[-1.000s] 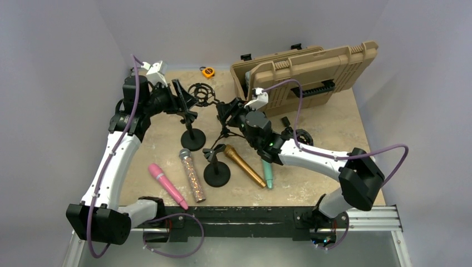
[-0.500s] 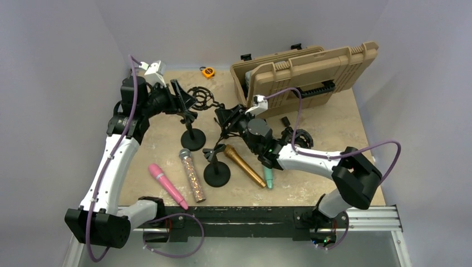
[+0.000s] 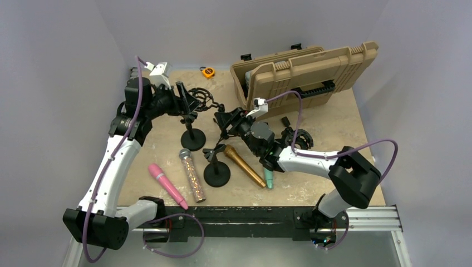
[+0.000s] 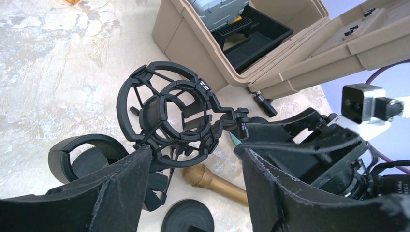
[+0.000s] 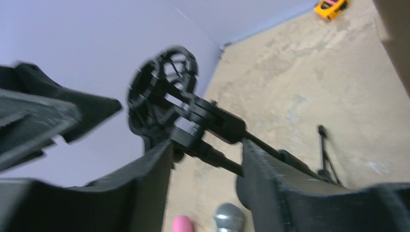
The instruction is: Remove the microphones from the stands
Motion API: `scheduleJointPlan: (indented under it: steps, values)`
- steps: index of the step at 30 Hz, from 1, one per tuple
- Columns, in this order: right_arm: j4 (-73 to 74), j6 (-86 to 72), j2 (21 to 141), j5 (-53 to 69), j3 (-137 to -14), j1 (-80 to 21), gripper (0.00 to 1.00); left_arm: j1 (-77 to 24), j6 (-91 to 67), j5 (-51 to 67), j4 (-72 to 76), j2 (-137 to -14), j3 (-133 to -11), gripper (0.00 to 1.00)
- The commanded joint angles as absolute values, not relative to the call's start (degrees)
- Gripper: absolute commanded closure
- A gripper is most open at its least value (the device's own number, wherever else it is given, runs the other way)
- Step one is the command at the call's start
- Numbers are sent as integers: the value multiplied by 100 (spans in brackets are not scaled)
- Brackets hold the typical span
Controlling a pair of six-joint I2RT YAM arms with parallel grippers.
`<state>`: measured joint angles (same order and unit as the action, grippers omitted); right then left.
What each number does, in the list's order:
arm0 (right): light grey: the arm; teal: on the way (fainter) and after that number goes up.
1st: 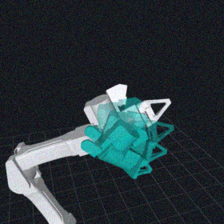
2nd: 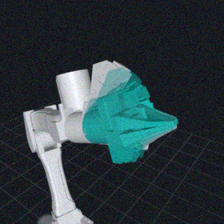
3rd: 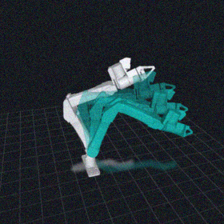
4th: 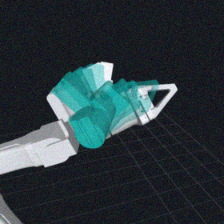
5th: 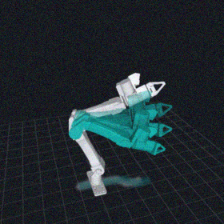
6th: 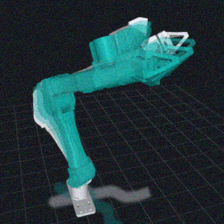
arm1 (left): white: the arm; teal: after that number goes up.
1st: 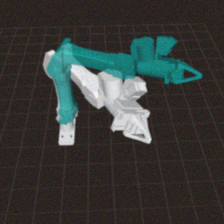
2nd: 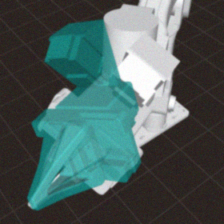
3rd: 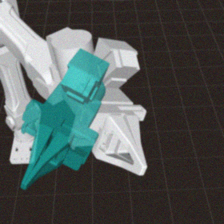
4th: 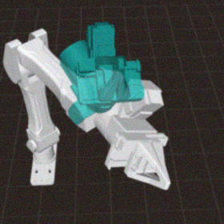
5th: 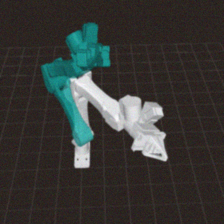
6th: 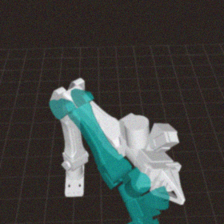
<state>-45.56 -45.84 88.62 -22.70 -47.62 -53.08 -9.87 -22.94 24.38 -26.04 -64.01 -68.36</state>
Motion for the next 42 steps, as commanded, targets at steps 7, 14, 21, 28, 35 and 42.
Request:
scheduleJointPlan:
  steps: [7, 14, 21, 28, 35, 42]
  values:
    - [-3945, -4279, 8120, -1725, -4320, -5224, 18, -972, -2239, 2452, -2581, -6424, -7101, 31]
    - [-4561, -4157, 8297, -1204, -3886, -5102, 30, -914, -2355, 2680, -2506, -6555, -7089, 37]
    - [-4655, -3953, 8812, -1328, -4107, -5102, 39, -910, -2373, 2732, -2494, -6645, -7093, 40]
    - [-4857, -3960, 8992, -1530, -4220, -5042, 42, -910, -2382, 2790, -2480, -6671, -7093, 44]
    - [-5102, -3824, 9300, -1554, -4414, -4898, 50, -905, -2391, 2801, -2478, -6687, -7093, 44]
    - [-5142, -3545, 9398, -1617, -4459, -4896, 62, -872, -2415, 2848, -2468, -6769, -7102, 44]
